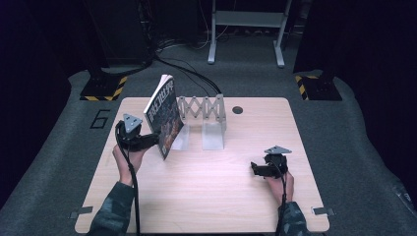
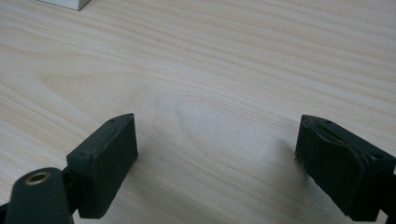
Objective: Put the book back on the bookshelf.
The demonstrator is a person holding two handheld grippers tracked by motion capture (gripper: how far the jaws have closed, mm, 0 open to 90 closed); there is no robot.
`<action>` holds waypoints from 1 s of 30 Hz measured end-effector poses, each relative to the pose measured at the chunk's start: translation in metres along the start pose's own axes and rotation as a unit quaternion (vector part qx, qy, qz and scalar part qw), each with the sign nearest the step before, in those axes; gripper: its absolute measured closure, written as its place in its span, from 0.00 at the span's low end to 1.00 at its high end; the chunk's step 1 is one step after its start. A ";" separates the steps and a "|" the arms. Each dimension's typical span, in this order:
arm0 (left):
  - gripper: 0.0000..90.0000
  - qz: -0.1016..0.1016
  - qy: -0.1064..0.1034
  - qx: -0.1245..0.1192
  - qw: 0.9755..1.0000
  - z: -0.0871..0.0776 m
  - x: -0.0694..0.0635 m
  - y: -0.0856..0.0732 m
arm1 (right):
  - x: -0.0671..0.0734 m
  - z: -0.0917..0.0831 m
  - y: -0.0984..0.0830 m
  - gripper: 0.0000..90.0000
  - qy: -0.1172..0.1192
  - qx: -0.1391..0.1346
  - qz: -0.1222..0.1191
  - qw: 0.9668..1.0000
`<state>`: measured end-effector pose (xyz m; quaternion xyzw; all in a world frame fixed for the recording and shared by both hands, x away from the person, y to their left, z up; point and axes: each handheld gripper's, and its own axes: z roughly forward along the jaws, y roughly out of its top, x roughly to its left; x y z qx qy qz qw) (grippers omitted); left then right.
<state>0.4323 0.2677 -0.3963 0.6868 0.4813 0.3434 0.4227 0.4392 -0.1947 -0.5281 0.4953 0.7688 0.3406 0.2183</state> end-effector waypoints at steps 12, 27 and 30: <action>0.39 -0.021 -0.017 0.025 0.999 0.018 -0.008 -0.054 | 0.000 0.000 0.000 0.14 0.000 0.000 0.000 1.000; 0.58 -0.042 -0.029 0.045 0.998 0.041 -0.016 -0.079 | 0.000 0.000 0.000 0.14 0.001 0.000 0.000 1.000; 0.61 -0.057 -0.030 0.047 0.997 0.045 -0.016 -0.081 | 0.000 0.000 0.000 0.14 0.001 -0.001 0.000 1.000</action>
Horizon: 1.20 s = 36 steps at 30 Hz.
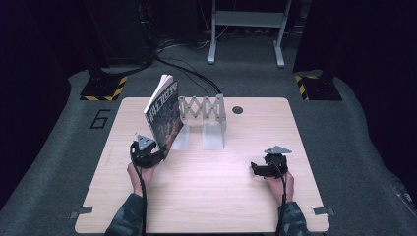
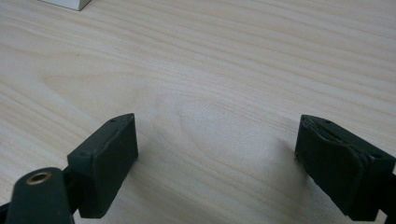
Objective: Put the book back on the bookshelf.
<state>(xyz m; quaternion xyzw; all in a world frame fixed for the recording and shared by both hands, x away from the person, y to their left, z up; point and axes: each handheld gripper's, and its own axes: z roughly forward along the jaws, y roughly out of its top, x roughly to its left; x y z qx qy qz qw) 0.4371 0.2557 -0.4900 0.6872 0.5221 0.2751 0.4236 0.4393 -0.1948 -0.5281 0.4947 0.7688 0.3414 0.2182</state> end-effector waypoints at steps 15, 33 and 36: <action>0.77 -0.054 -0.029 0.020 0.998 0.015 0.004 -0.009 | 0.000 0.000 0.000 0.15 0.000 -0.001 0.000 1.000; 0.87 -0.088 -0.071 0.031 0.993 0.020 -0.009 -0.011 | 0.000 0.000 0.000 0.15 -0.001 -0.002 0.004 1.000; 0.86 -0.088 -0.078 0.034 0.993 0.021 -0.013 -0.011 | 0.000 0.000 0.000 0.15 -0.001 -0.002 0.004 1.000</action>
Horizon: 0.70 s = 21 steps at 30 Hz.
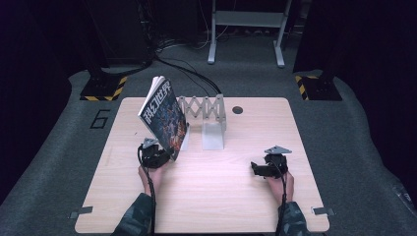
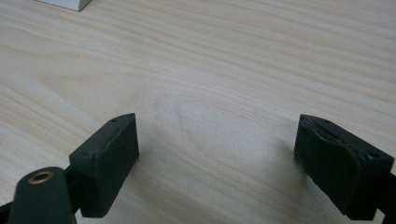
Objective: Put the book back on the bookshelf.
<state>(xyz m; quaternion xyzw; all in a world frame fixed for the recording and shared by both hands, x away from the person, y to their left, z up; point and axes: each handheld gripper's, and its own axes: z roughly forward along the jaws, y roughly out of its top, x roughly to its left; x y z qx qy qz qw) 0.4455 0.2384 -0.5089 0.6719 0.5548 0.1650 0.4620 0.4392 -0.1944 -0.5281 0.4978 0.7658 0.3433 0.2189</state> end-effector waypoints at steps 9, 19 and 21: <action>0.83 0.003 -0.019 0.004 1.000 0.006 -0.012 -0.001 | 0.000 0.000 0.000 0.15 0.000 0.000 0.000 1.000; 0.79 0.014 -0.033 0.003 0.999 0.007 -0.020 -0.003 | 0.000 0.000 0.000 0.15 0.000 0.000 0.000 1.000; 0.79 0.014 -0.037 0.004 0.999 0.007 -0.022 -0.004 | 0.000 0.000 0.000 0.15 0.000 0.000 0.000 1.000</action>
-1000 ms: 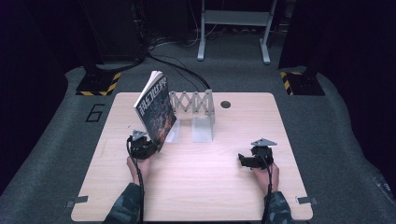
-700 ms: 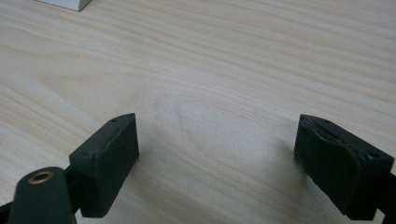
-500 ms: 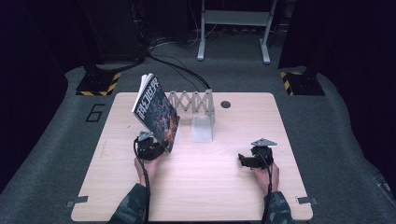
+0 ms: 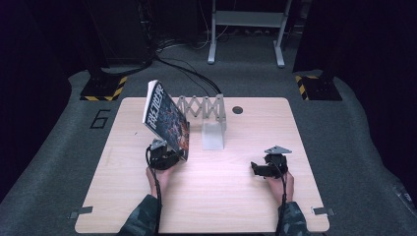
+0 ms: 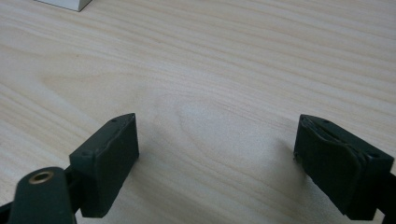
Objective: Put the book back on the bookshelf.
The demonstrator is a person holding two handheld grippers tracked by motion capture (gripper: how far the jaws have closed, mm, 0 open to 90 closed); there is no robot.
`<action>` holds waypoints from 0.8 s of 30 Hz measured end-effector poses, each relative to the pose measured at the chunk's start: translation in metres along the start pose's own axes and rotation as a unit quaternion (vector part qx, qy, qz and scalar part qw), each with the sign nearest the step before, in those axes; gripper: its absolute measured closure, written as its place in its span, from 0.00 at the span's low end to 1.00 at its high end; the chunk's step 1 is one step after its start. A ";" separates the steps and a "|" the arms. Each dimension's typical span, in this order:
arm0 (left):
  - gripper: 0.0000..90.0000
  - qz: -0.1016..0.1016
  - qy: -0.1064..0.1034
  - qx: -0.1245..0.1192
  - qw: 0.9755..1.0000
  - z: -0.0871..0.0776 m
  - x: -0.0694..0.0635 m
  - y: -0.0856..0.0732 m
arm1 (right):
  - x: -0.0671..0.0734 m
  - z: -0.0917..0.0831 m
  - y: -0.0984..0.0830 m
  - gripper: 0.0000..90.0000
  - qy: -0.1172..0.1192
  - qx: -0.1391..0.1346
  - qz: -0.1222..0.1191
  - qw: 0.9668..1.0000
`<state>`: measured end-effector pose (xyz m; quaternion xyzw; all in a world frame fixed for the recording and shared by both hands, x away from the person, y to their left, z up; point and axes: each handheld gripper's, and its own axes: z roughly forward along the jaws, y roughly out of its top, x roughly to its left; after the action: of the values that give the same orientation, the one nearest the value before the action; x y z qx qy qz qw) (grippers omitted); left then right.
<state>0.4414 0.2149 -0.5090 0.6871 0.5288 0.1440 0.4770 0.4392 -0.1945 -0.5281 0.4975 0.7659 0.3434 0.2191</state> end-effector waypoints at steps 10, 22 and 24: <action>0.74 0.020 -0.030 0.005 0.999 0.005 -0.008 -0.002 | 0.000 0.000 0.000 0.15 0.000 0.000 0.000 1.000; 0.32 0.039 0.032 -0.004 0.999 -0.005 -0.017 -0.003 | 0.000 0.000 0.000 0.15 0.001 -0.001 0.001 1.000; 0.25 0.050 0.046 -0.003 0.998 -0.012 -0.017 -0.002 | 0.000 0.000 0.000 0.15 0.001 0.000 0.001 1.000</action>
<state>0.4251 0.2060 -0.4997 0.7039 0.5145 0.2005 0.4467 0.4393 -0.1945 -0.5282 0.4977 0.7656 0.3442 0.2184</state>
